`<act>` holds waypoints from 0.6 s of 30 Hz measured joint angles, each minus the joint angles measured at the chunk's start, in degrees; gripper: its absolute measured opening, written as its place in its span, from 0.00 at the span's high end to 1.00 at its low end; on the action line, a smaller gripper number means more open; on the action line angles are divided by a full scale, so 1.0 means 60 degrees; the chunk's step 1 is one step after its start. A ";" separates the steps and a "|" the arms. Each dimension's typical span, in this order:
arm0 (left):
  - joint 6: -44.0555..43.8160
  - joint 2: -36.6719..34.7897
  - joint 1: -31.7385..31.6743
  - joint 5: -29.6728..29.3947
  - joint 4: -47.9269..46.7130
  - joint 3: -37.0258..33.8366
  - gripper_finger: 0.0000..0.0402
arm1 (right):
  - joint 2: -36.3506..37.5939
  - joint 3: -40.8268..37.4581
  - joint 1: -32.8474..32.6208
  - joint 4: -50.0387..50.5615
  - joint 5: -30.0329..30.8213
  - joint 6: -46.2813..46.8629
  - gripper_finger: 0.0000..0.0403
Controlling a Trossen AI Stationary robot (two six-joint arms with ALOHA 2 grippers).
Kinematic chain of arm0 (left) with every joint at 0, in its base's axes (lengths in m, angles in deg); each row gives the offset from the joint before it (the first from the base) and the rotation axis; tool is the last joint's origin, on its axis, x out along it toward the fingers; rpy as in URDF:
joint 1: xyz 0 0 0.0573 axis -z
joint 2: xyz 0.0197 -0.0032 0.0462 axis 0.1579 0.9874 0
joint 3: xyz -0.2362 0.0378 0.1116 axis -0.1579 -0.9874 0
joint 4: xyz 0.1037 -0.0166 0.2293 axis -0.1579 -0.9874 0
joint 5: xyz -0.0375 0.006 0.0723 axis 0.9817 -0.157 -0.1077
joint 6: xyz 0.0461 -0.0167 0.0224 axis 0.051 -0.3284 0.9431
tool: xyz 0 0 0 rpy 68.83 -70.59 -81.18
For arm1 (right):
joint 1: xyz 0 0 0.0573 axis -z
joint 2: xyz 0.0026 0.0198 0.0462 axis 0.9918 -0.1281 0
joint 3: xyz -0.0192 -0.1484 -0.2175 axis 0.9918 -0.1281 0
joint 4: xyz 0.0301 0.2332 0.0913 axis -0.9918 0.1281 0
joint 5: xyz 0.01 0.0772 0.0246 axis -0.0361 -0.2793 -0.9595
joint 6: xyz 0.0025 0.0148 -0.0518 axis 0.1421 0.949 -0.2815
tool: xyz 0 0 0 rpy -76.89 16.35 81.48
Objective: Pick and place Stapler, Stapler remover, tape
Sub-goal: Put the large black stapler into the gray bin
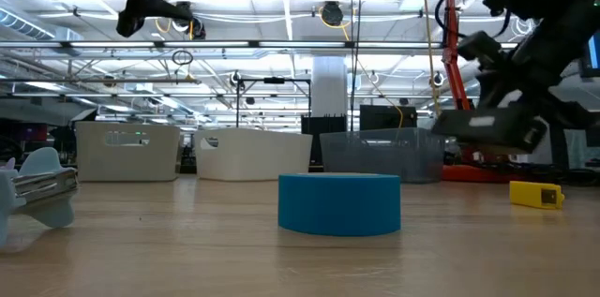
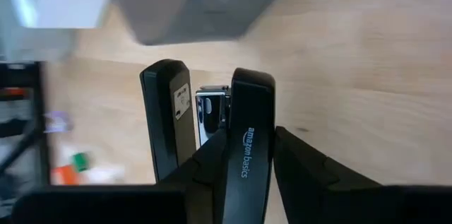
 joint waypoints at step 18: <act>-0.0345 0.2733 0.1221 0.1061 0.3686 0.0000 0.56 | -0.0762 0.0011 -0.0379 -0.4949 0.1600 -0.1371 0.79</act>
